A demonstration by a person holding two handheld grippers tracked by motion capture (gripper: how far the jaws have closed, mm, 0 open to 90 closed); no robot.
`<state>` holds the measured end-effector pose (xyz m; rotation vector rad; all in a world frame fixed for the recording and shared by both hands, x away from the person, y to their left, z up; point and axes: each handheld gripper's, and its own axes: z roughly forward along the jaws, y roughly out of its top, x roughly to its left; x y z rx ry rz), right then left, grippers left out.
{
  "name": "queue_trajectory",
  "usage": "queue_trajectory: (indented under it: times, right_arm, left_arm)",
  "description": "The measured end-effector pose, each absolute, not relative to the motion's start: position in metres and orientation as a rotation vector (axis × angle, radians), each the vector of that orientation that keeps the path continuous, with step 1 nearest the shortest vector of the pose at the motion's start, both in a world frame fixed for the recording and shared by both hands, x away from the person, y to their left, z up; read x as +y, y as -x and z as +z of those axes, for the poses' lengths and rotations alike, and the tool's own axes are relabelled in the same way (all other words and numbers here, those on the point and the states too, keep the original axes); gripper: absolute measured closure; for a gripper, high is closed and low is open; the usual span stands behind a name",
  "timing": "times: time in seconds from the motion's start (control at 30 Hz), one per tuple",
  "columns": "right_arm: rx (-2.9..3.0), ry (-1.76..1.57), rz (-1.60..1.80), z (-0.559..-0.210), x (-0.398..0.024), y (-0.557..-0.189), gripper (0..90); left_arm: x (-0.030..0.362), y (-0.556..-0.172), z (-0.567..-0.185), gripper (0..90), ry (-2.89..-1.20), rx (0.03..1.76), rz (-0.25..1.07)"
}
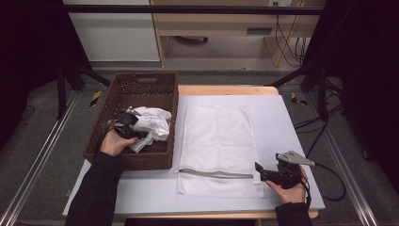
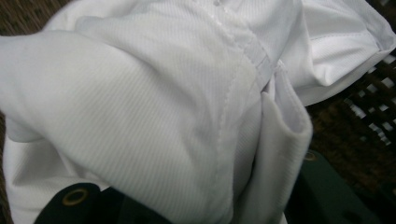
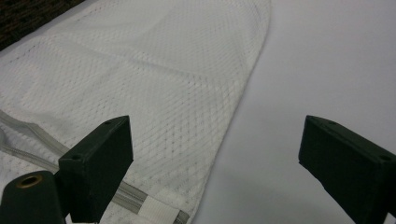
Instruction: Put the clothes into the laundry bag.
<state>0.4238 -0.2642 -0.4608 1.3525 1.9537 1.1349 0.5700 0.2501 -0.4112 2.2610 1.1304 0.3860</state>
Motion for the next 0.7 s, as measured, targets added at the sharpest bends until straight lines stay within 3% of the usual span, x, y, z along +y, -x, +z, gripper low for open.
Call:
queue_trajectory:
  times: [0.43,0.7]
  right_arm:
    - [1.945,-1.355,1.145,-0.460,-0.265,-0.424,11.0]
    - [1.942,-1.342,1.155,-0.459,-0.265,-0.423,11.8]
  left_arm:
    - [0.265,-0.556,-0.373,64.7,-1.985,1.095,0.567]
    - [0.276,-0.535,-0.318,64.8,-1.795,1.029,0.635]
